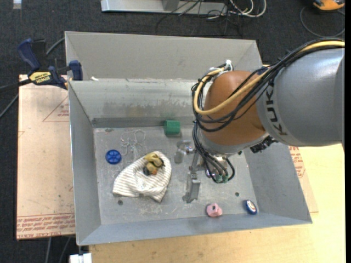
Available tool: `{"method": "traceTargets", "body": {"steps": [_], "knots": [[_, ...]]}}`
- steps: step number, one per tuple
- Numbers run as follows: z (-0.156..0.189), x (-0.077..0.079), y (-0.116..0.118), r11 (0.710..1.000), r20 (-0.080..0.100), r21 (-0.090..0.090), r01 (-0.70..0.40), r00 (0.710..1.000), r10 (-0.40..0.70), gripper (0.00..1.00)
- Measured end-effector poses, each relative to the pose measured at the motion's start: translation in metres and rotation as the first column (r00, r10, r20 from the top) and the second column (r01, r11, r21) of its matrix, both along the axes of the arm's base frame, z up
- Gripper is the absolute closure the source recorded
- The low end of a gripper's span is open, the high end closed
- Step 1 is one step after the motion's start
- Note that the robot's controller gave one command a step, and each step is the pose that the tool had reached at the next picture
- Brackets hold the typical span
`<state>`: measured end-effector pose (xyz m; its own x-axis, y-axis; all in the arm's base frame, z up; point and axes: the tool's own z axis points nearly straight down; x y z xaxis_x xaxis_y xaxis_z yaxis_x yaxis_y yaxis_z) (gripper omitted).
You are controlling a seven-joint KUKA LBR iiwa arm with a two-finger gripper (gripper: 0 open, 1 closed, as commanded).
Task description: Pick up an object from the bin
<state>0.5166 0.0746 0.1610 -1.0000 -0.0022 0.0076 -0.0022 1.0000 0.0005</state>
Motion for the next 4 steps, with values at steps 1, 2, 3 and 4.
{"method": "traceTargets", "body": {"steps": [1,2,3,4], "knots": [[0.004,0.002,0.000,1.000,0.008,0.001,0.003,1.000,-0.003,0.00],[-0.090,-0.019,0.060,0.998,-0.006,0.001,0.060,0.998,-0.060,0.00],[-0.088,-0.024,0.046,0.997,0.010,0.003,0.073,0.997,-0.073,1.00],[-0.088,-0.024,0.046,0.997,0.010,0.003,0.073,0.997,-0.073,1.00]]}}
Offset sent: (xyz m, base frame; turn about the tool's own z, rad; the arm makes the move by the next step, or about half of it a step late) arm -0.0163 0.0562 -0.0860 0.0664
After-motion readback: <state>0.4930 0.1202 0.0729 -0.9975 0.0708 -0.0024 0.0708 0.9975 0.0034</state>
